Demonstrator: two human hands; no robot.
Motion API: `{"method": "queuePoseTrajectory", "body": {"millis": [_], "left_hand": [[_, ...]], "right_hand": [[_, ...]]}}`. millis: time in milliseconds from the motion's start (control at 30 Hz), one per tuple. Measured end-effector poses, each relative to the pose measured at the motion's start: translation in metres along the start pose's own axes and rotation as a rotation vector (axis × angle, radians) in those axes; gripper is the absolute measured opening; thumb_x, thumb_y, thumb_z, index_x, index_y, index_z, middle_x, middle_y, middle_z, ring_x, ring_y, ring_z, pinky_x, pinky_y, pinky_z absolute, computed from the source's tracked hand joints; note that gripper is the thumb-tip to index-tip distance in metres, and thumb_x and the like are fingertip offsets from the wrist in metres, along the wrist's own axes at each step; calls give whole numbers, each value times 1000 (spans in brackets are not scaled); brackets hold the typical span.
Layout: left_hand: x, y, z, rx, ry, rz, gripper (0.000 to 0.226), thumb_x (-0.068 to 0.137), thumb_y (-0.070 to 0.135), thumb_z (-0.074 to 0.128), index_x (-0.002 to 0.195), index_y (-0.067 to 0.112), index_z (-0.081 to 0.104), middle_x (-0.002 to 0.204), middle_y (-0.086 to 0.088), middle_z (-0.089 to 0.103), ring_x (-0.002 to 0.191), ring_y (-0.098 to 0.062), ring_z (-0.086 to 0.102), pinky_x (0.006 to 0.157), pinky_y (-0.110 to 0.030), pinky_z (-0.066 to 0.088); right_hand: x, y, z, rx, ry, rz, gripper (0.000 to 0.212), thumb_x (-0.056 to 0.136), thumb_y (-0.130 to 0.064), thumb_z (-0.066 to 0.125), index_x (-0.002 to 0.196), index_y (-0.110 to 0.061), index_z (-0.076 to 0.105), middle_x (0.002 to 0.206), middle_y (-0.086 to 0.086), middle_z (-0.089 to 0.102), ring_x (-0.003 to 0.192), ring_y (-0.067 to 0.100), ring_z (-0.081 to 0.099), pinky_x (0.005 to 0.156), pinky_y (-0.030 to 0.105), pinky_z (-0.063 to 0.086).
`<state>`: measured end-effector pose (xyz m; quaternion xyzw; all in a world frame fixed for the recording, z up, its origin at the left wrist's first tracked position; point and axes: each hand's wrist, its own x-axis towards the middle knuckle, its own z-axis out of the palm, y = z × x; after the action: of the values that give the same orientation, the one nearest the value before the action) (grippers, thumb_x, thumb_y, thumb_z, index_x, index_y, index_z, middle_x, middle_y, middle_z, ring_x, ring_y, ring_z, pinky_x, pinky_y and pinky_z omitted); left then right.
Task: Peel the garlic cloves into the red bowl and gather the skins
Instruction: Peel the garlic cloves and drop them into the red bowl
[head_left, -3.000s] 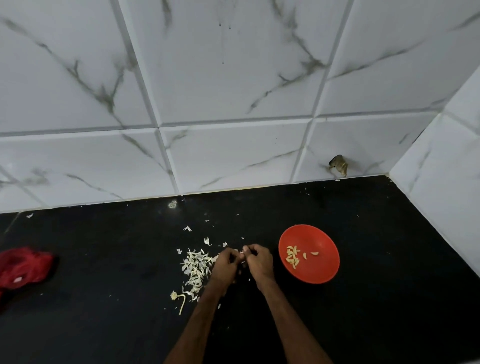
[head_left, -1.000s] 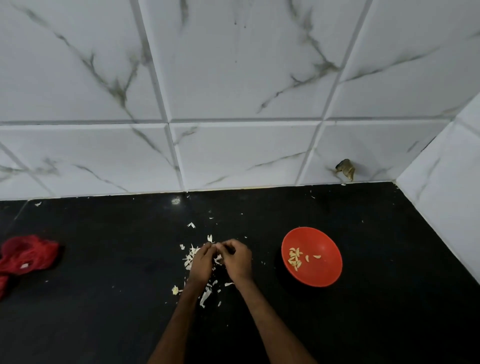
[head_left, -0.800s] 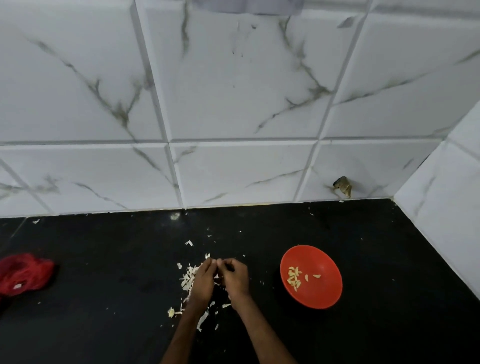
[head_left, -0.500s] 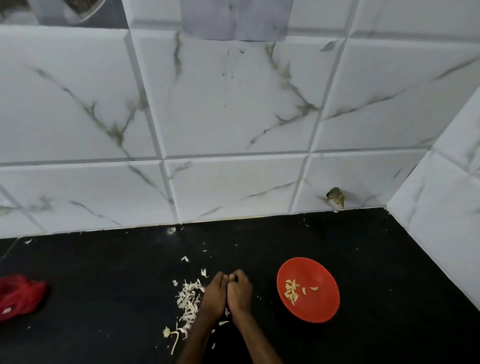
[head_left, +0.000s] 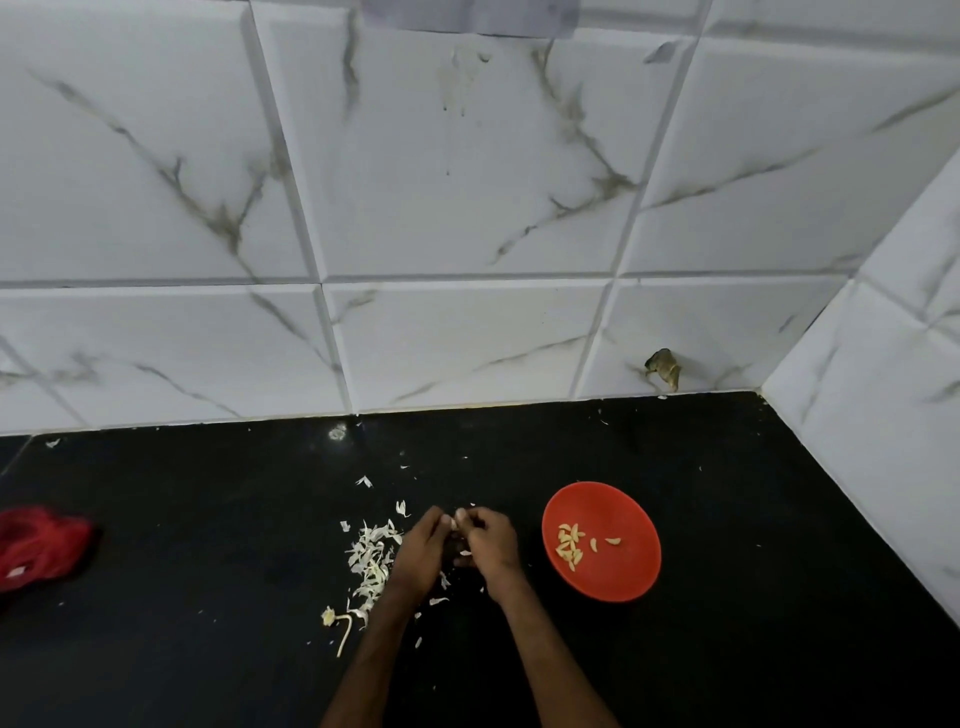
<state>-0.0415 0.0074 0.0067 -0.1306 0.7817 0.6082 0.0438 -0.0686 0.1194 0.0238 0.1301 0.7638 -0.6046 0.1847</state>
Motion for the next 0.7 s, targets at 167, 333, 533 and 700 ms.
{"method": "queuePoseTrajectory", "body": {"millis": [167, 333, 533, 700], "left_hand": [[1, 6, -3, -3, -5, -18, 28, 104, 13, 45, 77, 14, 54, 71, 1, 55, 65, -9, 48, 66, -30, 41], [0, 19, -3, -274, 28, -104, 31, 103, 8, 43, 74, 11, 54, 67, 0, 53, 64, -12, 48, 65, -30, 40], [7, 11, -10, -196, 20, -57, 25, 105, 20, 45, 84, 10, 54, 66, -2, 59, 64, -20, 54, 63, -37, 45], [3, 14, -6, -114, 80, -23, 6, 98, 9, 58, 95, 5, 61, 81, -5, 66, 73, -16, 61, 66, -24, 50]], "right_hand": [[-5, -6, -7, -322, -63, -149, 19, 101, -32, 56, 89, -23, 68, 82, -3, 67, 74, 8, 63, 64, 25, 51], [-13, -12, 2, -544, -57, -311, 27, 107, -36, 36, 92, -23, 55, 90, -1, 66, 83, 14, 64, 70, 36, 48], [-11, -8, -5, -267, -68, -294, 25, 105, -29, 48, 89, -19, 64, 77, -6, 63, 65, -3, 57, 63, 21, 46], [-10, -10, -8, -260, -39, -274, 19, 104, -24, 50, 95, -22, 67, 83, -6, 66, 73, 4, 65, 62, 20, 52]]}}
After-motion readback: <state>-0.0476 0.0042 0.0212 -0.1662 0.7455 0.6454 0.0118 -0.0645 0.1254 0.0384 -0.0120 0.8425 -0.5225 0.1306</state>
